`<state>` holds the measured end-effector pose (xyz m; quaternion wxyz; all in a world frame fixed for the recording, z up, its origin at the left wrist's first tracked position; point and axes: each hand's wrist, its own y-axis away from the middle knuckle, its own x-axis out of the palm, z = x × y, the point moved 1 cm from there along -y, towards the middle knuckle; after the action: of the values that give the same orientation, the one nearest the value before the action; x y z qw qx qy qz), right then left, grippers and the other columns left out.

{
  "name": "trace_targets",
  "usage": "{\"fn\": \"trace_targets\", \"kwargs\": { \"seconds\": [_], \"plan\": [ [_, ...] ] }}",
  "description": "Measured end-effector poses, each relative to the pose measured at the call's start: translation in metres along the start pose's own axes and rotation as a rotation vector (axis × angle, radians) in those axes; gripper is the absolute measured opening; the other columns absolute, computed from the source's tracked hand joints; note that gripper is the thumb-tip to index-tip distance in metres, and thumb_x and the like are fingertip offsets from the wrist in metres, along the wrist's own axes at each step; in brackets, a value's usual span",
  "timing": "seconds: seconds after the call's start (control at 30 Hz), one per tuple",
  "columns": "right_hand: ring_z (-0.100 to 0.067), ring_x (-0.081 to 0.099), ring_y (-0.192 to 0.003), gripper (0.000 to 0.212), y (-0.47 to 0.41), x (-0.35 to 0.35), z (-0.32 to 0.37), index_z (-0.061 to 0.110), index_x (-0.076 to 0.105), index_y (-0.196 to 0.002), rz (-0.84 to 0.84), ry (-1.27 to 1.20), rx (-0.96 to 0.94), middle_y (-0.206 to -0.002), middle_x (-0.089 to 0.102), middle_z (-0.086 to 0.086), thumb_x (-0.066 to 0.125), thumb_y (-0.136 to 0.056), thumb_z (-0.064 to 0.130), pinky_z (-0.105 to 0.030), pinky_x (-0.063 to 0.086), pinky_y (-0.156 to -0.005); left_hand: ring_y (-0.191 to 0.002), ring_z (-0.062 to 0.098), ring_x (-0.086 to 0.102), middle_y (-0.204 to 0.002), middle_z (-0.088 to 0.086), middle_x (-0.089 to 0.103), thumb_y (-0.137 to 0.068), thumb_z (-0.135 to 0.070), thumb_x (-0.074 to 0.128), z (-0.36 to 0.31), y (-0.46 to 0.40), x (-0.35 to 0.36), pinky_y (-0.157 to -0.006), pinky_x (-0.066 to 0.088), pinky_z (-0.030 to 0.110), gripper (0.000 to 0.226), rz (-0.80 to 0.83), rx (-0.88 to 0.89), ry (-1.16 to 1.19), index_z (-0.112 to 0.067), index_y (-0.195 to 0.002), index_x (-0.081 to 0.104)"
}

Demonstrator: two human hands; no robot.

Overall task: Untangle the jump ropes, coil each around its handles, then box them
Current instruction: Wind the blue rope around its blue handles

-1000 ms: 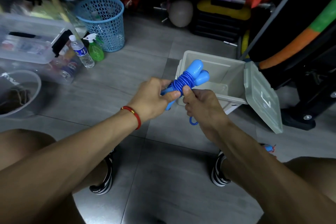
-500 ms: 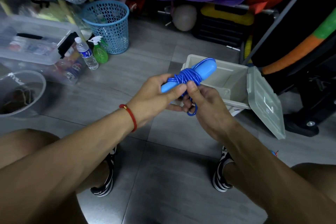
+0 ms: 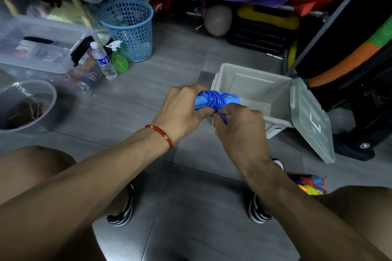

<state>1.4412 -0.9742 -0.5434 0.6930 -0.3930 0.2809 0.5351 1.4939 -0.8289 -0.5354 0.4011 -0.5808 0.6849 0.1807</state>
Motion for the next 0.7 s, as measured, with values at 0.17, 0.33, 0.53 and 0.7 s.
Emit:
{"fn": "trace_targets", "kwargs": {
  "seconds": [0.17,0.33,0.53,0.7],
  "plan": [
    [-0.019,0.064,-0.054,0.008,-0.004,-0.008,-0.003,0.016,0.073,-0.082,-0.046,-0.095,-0.133,-0.059,0.067,0.001,0.079,-0.081,0.021,-0.027,0.052,-0.057,-0.082,0.012,0.063,-0.095,-0.005,0.067,-0.074,-0.03,0.087,0.006,-0.001,-0.007,-0.069,0.048,0.02,0.047,0.093,-0.071,0.112,-0.025,-0.111,0.057],
    [-0.027,0.071,-0.06,0.003,-0.008,-0.02,-0.009,0.008,0.073,-0.087,0.221,-0.72,0.23,-0.067,0.072,-0.011,0.076,-0.087,0.007,-0.044,0.062,-0.068,-0.082,0.007,0.063,-0.093,-0.01,0.069,-0.068,-0.026,0.091,0.01,-0.002,-0.017,-0.074,0.052,0.026,0.044,0.154,0.012,0.239,-0.029,-0.105,0.068],
    [-0.027,0.073,-0.073,0.015,-0.01,-0.033,-0.007,-0.006,0.069,-0.103,0.337,-1.099,0.395,-0.084,0.074,-0.023,0.067,-0.089,0.0,-0.035,0.062,-0.072,-0.082,0.015,0.059,-0.105,0.012,0.072,-0.073,-0.012,0.087,0.01,-0.002,-0.024,-0.083,0.054,0.045,0.046,0.222,-0.098,0.687,-0.015,-0.116,0.069],
    [-0.025,0.075,-0.081,0.027,-0.011,-0.036,-0.001,-0.011,0.064,-0.112,0.42,-1.343,0.465,-0.089,0.074,-0.02,0.063,-0.088,0.001,-0.034,0.061,-0.077,-0.106,0.031,0.068,-0.114,0.012,0.071,-0.083,-0.019,0.075,0.004,0.003,-0.018,-0.1,0.052,0.055,0.038,0.244,-0.212,0.941,-0.006,-0.117,0.065]
  ]
}}
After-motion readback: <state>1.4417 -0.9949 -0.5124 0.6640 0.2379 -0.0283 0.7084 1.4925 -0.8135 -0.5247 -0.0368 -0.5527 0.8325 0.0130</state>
